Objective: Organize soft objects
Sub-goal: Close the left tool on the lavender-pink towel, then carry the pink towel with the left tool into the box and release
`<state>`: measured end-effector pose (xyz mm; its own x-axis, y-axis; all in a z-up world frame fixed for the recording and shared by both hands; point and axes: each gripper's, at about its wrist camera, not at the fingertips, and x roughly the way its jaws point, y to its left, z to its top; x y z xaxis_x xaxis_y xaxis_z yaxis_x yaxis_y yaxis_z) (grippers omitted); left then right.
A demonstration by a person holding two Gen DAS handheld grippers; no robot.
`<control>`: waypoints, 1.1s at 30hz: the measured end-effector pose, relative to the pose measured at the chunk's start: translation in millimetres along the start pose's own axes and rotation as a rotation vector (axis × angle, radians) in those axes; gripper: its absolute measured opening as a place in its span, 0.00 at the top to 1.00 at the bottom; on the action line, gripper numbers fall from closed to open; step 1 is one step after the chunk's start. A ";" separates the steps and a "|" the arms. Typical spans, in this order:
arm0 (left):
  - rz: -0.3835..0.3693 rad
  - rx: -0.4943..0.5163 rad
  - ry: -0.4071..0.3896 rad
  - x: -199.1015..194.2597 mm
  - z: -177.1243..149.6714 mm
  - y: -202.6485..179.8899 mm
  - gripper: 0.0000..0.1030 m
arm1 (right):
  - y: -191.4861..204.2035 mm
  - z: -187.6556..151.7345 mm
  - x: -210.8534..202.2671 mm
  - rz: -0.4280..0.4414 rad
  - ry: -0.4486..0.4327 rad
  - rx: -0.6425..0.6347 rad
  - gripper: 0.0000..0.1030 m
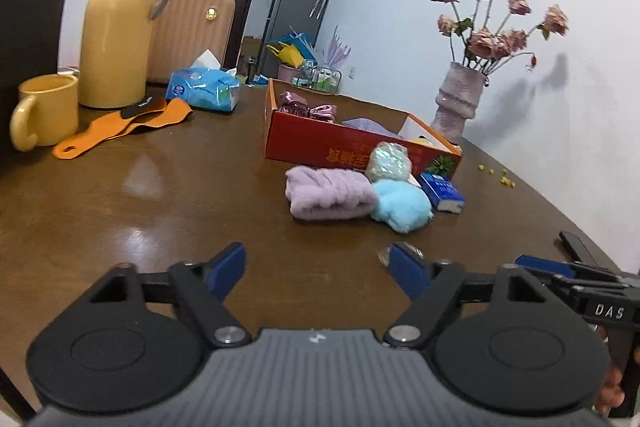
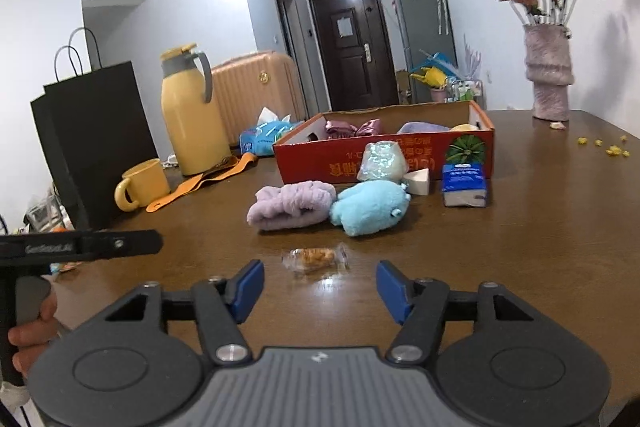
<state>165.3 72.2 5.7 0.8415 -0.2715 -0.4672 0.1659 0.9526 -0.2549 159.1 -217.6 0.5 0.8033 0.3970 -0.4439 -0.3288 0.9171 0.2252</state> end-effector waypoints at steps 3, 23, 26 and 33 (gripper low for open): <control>-0.012 -0.006 0.005 29.9 17.3 4.6 0.36 | -2.6 18.4 28.7 0.016 0.003 0.006 0.47; -0.162 -0.155 0.180 166.8 54.3 52.8 0.82 | -8.5 64.4 210.7 0.077 0.130 0.020 0.80; -0.146 -0.138 0.162 155.8 57.5 46.1 0.85 | -4.8 67.2 202.9 0.090 0.121 0.022 0.83; -0.173 -0.068 0.040 77.3 61.2 8.4 0.85 | 8.0 76.6 125.4 0.133 -0.012 0.002 0.83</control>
<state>263.2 67.6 19.2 0.7821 -0.4369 -0.4444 0.2697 0.8801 -0.3907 295.2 -163.2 13.1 0.7585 0.5148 -0.3996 -0.4322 0.8563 0.2827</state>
